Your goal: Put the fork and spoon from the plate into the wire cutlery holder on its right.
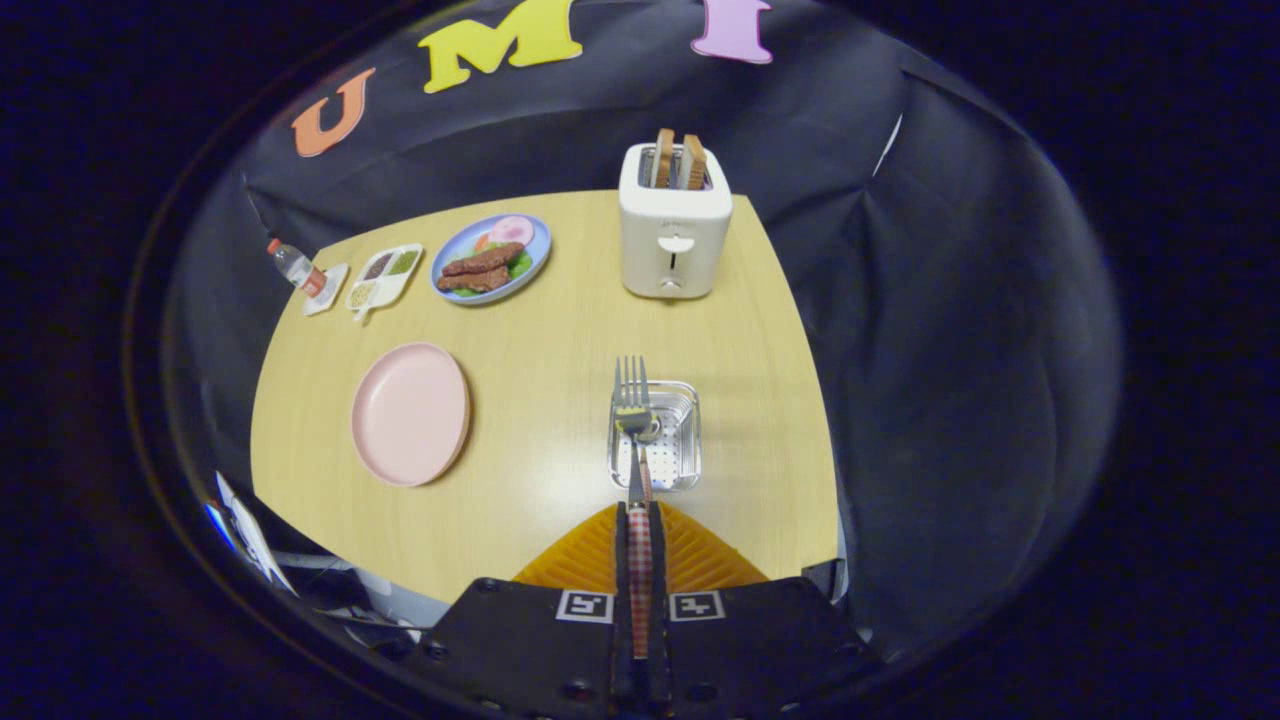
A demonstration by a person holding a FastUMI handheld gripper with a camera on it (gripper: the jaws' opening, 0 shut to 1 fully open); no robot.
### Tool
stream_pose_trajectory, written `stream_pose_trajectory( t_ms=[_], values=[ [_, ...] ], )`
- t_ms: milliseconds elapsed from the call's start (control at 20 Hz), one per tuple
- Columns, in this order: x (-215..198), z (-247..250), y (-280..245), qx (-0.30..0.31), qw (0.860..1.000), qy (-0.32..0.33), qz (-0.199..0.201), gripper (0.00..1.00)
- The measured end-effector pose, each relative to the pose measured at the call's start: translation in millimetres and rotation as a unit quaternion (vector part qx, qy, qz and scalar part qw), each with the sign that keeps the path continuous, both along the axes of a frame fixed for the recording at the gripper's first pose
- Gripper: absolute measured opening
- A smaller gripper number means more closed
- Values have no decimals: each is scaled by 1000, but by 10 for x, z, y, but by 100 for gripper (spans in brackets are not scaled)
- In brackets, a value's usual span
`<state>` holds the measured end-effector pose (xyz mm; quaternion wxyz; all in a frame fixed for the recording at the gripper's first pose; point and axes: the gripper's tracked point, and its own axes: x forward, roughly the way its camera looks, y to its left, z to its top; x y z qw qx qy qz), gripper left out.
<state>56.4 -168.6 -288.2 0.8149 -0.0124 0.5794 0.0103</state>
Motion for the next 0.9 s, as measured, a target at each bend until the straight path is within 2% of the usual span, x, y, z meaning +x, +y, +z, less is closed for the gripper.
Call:
stream_pose_trajectory(
  t_ms=[100,400,700,900],
  values=[
    [-2,-25,-107,4,999,33,-13,6],
    [43,-188,-284,5,991,130,-17,6],
    [129,-336,-204,24,977,211,-6,5],
    [235,-442,-162,22,971,238,-17,8]
  ],
)
